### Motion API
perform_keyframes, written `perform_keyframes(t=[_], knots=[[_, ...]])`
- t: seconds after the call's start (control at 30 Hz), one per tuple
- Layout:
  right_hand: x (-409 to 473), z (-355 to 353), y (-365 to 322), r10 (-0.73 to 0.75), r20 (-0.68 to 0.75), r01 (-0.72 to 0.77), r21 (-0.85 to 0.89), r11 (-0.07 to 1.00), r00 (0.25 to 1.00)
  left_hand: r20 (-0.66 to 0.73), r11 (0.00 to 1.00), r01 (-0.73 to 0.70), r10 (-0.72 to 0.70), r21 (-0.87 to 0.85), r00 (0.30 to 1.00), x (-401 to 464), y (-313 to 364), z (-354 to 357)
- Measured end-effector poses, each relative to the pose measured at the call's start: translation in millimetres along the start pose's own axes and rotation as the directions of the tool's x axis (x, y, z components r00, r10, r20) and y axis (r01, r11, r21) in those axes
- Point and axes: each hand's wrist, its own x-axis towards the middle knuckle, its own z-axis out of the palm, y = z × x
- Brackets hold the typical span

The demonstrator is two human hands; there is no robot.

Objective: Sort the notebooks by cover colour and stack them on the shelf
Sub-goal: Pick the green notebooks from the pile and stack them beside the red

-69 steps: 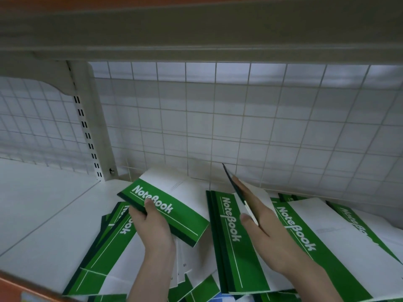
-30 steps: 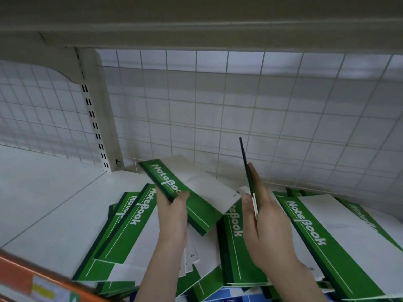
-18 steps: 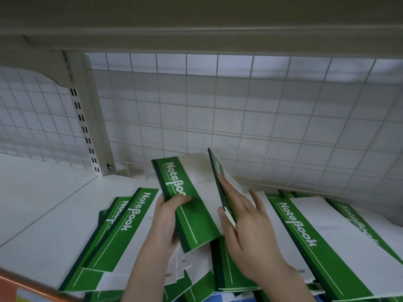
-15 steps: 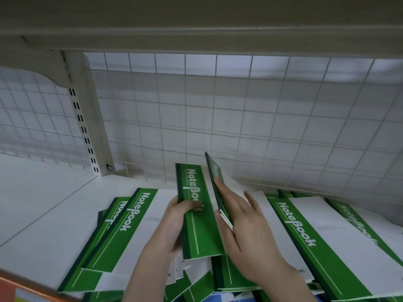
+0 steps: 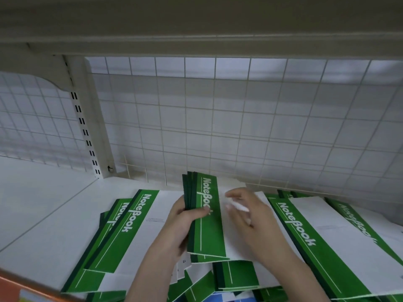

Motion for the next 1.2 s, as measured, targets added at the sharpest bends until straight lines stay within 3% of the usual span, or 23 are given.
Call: perform_keyframes(t=[0.07,0.1,0.2,0.27,0.37,0.47,0.57,0.73,0.93,1.1,1.2], knots=[[5,-10,11,0.081,-0.132,-0.097,-0.117,0.988,0.988,-0.011,0.996,-0.062,0.061,-0.072,0.998,-1,0,-1],[6,-15,15,0.159,-0.162,-0.176,-0.096,0.980,0.974,-0.003,0.990,-0.100,0.101,-0.103,0.995,0,0,-1],[7,-28,20,0.356,-0.032,-0.337,0.256,0.906,0.934,0.041,0.965,-0.244,0.248,-0.097,0.968,-2,2,2],[7,-30,19,0.280,0.037,-0.271,0.396,0.877,0.959,0.046,0.928,-0.372,0.373,-0.020,0.927,-5,1,8],[5,-32,13,0.055,-0.103,-0.005,0.436,0.900,0.993,0.014,0.835,-0.544,0.545,0.080,0.839,-9,-1,17],[4,-34,9,-0.044,-0.224,0.155,0.508,0.847,0.974,-0.045,0.769,-0.632,0.638,0.100,0.769,-6,-1,24],[5,-31,9,-0.040,-0.270,0.174,0.492,0.853,0.962,-0.088,0.775,-0.628,0.631,0.062,0.770,-3,-3,29],[7,-18,12,-0.049,-0.205,0.138,0.445,0.885,0.977,-0.077,0.843,-0.537,0.537,0.022,0.840,3,-7,30],[5,-16,14,-0.063,-0.290,0.189,0.431,0.882,0.955,-0.137,0.779,-0.622,0.627,0.080,0.767,0,-7,32],[11,-10,25,-0.057,-0.243,0.135,0.315,0.939,0.968,-0.105,0.834,-0.536,0.550,0.133,0.829,6,-11,29],[13,-8,28,-0.054,-0.234,0.119,0.275,0.954,0.971,-0.106,0.828,-0.528,0.552,0.189,0.827,7,-15,28]])
